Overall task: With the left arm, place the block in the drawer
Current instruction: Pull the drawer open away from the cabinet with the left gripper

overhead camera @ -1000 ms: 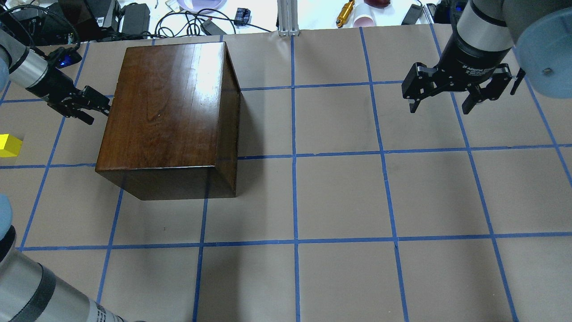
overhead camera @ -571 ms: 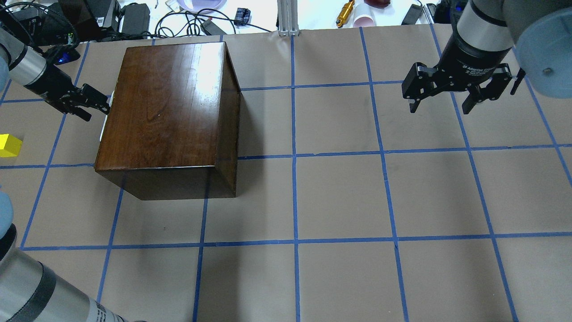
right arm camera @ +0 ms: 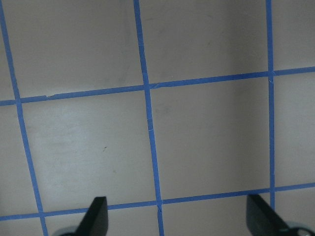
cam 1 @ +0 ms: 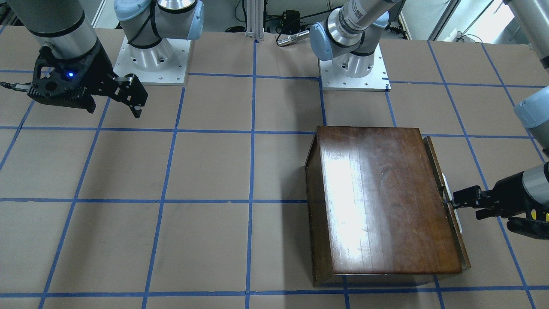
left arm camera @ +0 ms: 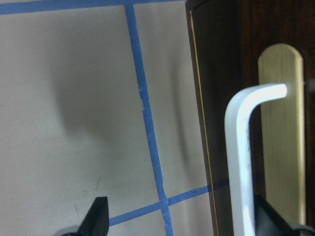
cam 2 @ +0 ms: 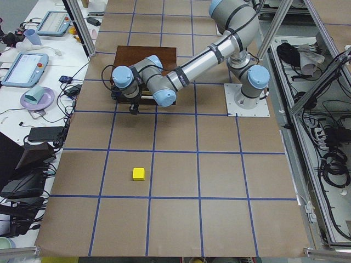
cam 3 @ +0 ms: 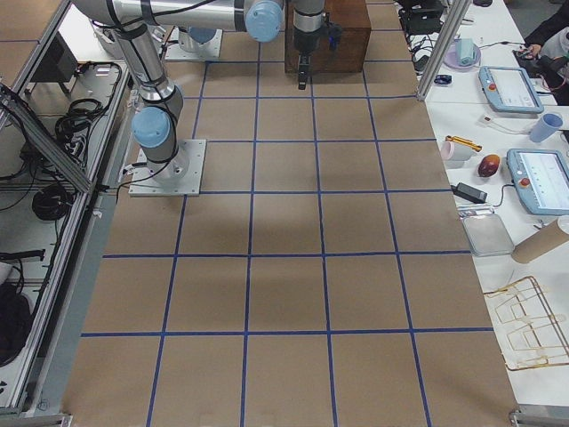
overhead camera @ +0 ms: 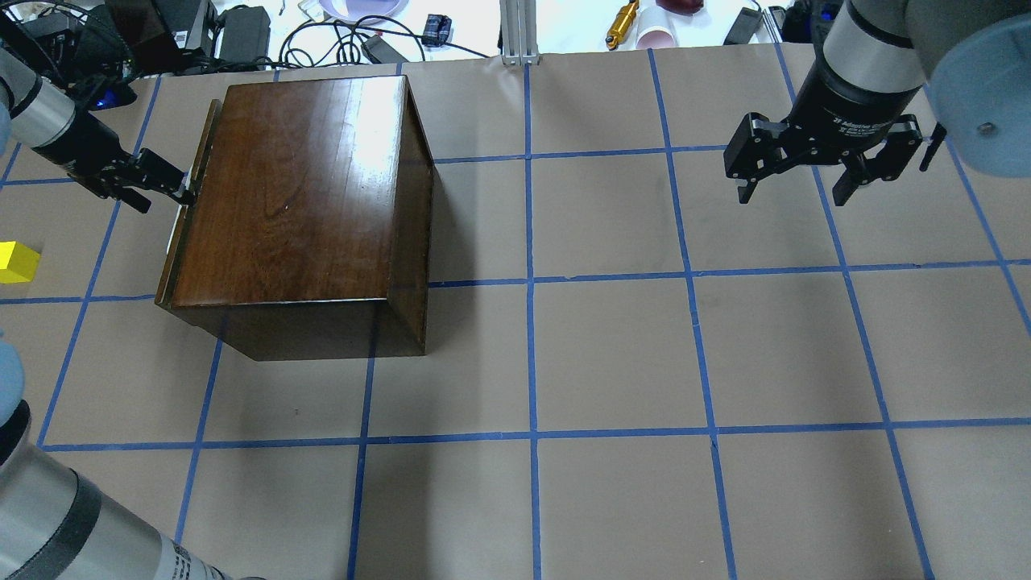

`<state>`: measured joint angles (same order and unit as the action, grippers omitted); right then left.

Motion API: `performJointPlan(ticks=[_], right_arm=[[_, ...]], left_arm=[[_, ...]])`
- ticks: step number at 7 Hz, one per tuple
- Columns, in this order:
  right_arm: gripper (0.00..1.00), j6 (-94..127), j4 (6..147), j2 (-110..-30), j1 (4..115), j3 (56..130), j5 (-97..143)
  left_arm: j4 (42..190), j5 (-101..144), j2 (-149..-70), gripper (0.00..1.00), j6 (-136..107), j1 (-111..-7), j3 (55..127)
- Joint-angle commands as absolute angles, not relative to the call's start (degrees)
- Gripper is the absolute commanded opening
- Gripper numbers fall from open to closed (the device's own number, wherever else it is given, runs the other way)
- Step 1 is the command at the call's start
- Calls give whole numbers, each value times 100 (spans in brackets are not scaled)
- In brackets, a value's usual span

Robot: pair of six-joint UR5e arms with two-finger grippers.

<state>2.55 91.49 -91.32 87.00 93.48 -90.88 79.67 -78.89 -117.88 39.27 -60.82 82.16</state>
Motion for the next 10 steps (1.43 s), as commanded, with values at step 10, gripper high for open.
performJointPlan(ticks=[10], right_arm=[[100,255,9149,-9132,8701,9343,-9088]], left_arm=[[7673,-8367,-11927,100,4280,-6012,7963]])
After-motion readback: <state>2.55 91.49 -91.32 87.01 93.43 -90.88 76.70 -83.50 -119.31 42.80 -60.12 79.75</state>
